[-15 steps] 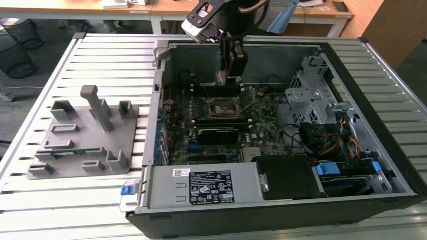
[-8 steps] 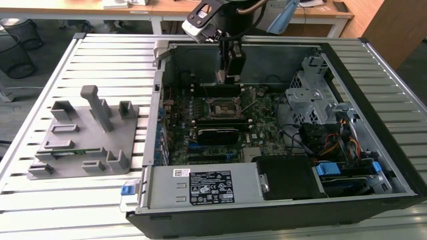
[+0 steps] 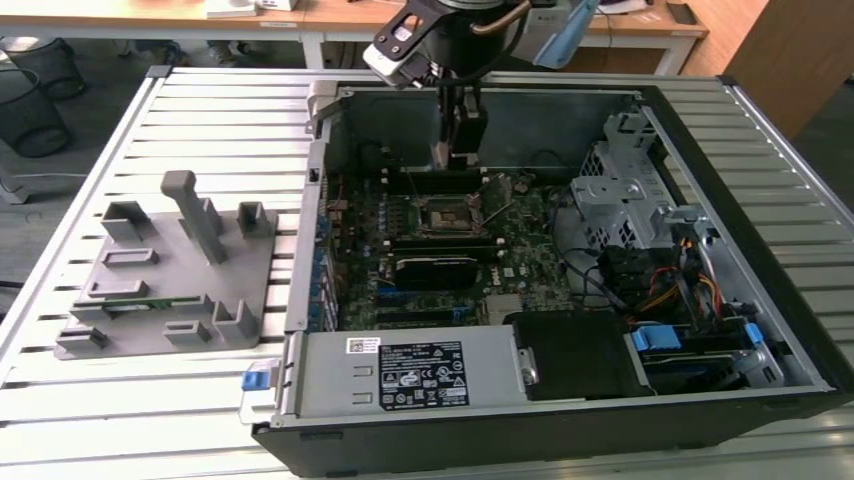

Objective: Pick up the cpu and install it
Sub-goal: 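Place the cpu into insertion slot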

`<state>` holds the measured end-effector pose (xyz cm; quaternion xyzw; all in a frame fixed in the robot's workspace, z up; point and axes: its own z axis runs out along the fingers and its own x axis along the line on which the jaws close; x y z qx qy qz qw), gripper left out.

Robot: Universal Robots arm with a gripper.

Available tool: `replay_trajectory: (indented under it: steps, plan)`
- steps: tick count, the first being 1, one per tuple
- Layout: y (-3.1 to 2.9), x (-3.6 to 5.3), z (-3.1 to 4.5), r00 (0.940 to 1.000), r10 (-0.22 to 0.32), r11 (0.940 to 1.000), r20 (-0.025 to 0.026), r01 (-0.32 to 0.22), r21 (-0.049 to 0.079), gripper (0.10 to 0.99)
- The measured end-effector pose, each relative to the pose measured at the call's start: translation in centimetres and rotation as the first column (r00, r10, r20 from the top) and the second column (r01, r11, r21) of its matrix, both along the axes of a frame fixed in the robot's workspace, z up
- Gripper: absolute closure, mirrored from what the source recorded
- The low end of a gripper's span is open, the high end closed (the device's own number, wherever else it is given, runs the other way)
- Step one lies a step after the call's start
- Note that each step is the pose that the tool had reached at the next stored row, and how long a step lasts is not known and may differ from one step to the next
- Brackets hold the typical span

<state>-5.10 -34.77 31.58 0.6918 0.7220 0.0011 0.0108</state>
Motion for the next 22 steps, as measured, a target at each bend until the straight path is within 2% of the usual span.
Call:
replay_trajectory:
  steps: [9,22]
  plan:
    - [0.47,0.01,-0.96,1.0,-0.008,1.0,0.0002,0.008,0.0,0.561]
    - [0.97,0.09,-1.95,1.0,-0.008,1.0,0.0002,0.008,0.0,0.561]
